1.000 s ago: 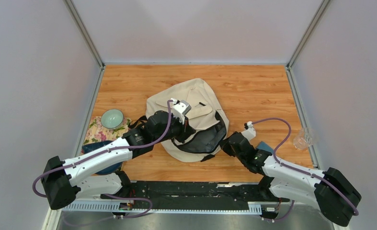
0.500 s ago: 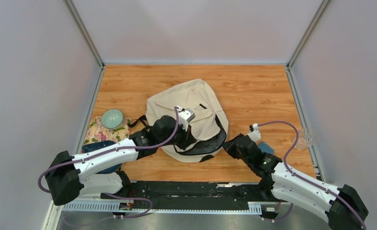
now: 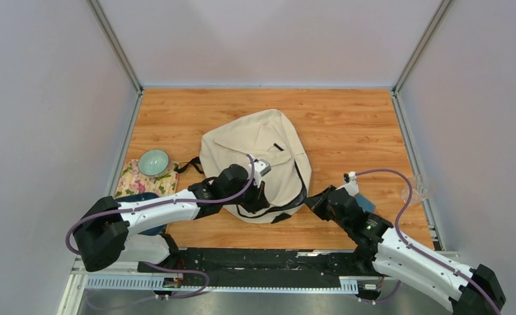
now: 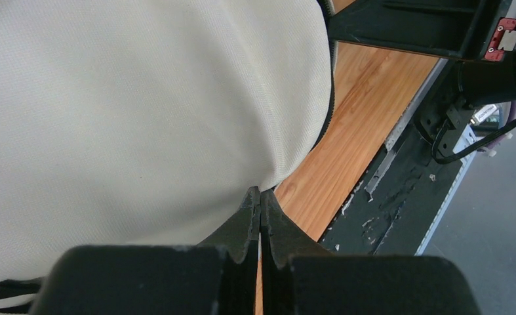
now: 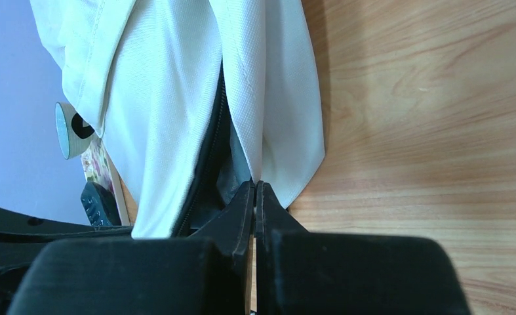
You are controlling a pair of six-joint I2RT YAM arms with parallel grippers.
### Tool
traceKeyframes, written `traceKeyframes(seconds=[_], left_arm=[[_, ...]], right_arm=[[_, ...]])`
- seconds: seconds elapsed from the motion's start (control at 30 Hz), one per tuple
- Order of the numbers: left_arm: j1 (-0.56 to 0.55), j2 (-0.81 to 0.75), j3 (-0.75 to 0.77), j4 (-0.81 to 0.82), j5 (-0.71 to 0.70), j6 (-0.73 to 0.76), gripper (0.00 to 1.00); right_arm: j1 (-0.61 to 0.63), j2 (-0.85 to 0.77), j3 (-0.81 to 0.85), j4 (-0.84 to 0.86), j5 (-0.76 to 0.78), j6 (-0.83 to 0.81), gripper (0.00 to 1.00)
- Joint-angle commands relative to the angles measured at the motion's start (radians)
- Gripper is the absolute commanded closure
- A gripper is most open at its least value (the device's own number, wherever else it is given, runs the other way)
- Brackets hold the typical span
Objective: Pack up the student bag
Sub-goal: Zip the student bag at the center of the board.
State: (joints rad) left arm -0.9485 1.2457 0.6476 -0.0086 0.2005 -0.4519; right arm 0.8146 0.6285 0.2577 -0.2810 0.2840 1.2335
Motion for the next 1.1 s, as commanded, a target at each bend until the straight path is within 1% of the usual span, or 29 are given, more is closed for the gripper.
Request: traceKeyframes(seconds=[0.0,0.1,0.13,0.2,0.23,0.27,0.37,0.43,0.5,0.53,0.57,0.63,0.67,0.73,0.8,0.87,0.97,1.0,1.07], left_arm=[[0.001,0.041,-0.008,0.048,0.042,-0.025,1.0],[0.002,0.076,-0.008,0.058,0.068,-0.036,0.99],[0.002,0.089,-0.006,0.059,0.076,-0.039,0.94],[0.002,0.103,-0.003,0.065,0.098,-0.041,0.87],[0.001,0.115,-0.002,0.067,0.106,-0.039,0.77],[0.002,0.123,0.001,0.068,0.115,-0.036,0.73],[0.002,0.164,0.03,0.039,0.126,-0.027,0.7],[0.002,0.179,0.035,0.045,0.137,-0.028,0.63],[0.002,0.185,0.043,0.044,0.14,-0.03,0.62],[0.002,0.184,0.049,0.039,0.137,-0.025,0.54],[0.002,0.181,0.052,0.033,0.135,-0.024,0.51],[0.002,0.169,0.064,0.021,0.126,-0.015,0.47],[0.002,0.163,0.073,0.013,0.123,-0.011,0.45],[0.002,0.135,0.084,-0.022,0.113,-0.004,0.44],[0.002,0.092,0.09,-0.042,0.097,0.001,0.37],[0.002,0.06,0.093,-0.06,0.08,0.005,0.34],[0.002,-0.005,0.092,-0.099,0.01,0.019,0.29],[0.002,-0.037,0.09,-0.108,-0.046,0.025,0.27],[0.002,-0.066,0.075,-0.148,-0.116,0.027,0.24]], right_arm=[[-0.003,-0.007,-0.012,-0.038,-0.017,0.003,1.0],[-0.003,-0.01,-0.012,-0.041,-0.016,0.001,1.0],[-0.003,-0.012,-0.012,-0.041,-0.016,0.0,1.0],[-0.002,-0.016,-0.015,-0.041,-0.017,0.001,1.0],[-0.003,-0.021,-0.015,-0.043,-0.017,0.001,1.0],[-0.003,-0.024,-0.014,-0.046,-0.017,0.003,1.0],[-0.003,-0.041,-0.015,-0.056,-0.017,0.001,0.96],[-0.003,-0.055,-0.008,-0.07,-0.019,0.001,0.94],[-0.003,-0.081,-0.003,-0.099,-0.016,0.001,0.89],[-0.005,-0.091,0.002,-0.112,-0.017,0.001,0.87],[-0.003,-0.105,0.005,-0.135,-0.014,0.001,0.8],[-0.002,-0.142,0.012,-0.161,-0.009,0.001,0.73],[-0.003,-0.154,0.017,-0.188,-0.005,0.003,0.65],[-0.003,-0.193,0.023,-0.211,0.004,0.004,0.61],[-0.003,-0.214,0.026,-0.23,0.004,0.003,0.59],[-0.003,-0.233,0.026,-0.23,0.003,0.0,0.57],[-0.003,-0.228,0.028,-0.196,-0.02,-0.014,0.57],[-0.003,-0.219,0.031,-0.185,-0.032,-0.016,0.57],[-0.005,-0.185,0.04,-0.155,-0.048,-0.028,0.56]])
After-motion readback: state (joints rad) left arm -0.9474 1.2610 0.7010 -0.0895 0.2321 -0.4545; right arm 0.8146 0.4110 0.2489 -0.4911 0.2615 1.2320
